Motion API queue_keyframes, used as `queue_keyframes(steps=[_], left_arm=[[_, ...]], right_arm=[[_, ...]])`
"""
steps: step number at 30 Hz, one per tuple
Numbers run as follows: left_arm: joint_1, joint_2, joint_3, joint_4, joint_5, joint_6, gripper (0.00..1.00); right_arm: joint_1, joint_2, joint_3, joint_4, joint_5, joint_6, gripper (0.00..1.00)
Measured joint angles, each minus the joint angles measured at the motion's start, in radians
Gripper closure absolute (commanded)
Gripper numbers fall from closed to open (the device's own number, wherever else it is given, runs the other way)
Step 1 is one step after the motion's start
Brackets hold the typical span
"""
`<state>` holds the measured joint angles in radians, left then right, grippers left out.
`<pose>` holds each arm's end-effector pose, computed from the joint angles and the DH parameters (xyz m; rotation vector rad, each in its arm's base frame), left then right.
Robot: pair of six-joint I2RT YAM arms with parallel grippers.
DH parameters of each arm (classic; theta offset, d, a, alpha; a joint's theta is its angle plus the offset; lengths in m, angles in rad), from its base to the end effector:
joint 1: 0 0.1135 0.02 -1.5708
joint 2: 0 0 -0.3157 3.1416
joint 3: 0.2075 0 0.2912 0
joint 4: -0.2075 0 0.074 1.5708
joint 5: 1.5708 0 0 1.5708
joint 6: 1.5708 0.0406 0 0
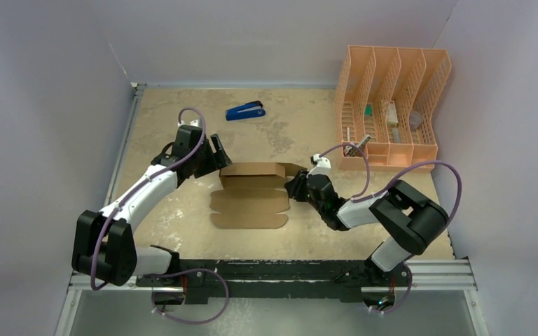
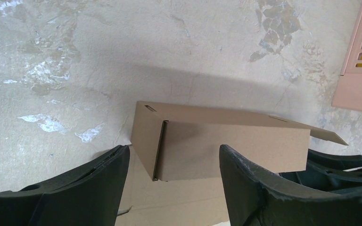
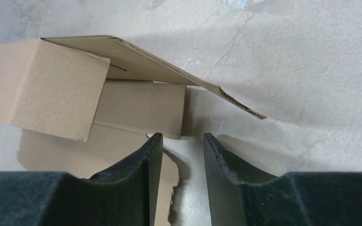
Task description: Fold the paper box
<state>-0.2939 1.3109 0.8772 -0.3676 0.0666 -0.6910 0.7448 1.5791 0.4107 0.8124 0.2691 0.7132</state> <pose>0.2886 -0.0902 0.2710 -0.4489 2.3982 -0.5387 0.2245 0.1923 0.1511 0.1544 1.9747 0.7139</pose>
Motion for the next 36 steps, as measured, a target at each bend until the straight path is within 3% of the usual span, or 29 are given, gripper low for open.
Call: queue_keyframes(steps=[10,13,17,21,28,36], left_arm=[[0.000,0.031,0.002,0.000,0.031,0.004,0.31],[0.000,0.040,0.002,0.003,0.047,0.003,0.32],[0.000,0.047,0.002,0.012,0.068,-0.003,0.33],[0.005,0.048,0.000,0.022,0.079,-0.009,0.33],[0.011,0.048,-0.016,0.054,0.088,-0.042,0.35],[0.011,0.045,-0.025,0.068,0.093,-0.061,0.35]], right_arm=[[-0.002,0.147,0.028,0.179,-0.026,0.072,0.63],[-0.002,0.171,0.039,0.201,-0.029,0.080,0.72],[-0.004,0.183,0.057,0.187,-0.034,0.062,0.91],[-0.008,0.181,0.069,0.181,-0.043,0.030,1.00],[-0.007,0.177,0.098,0.224,-0.093,-0.050,1.00],[0.003,0.180,0.127,0.221,-0.142,-0.154,0.78]])
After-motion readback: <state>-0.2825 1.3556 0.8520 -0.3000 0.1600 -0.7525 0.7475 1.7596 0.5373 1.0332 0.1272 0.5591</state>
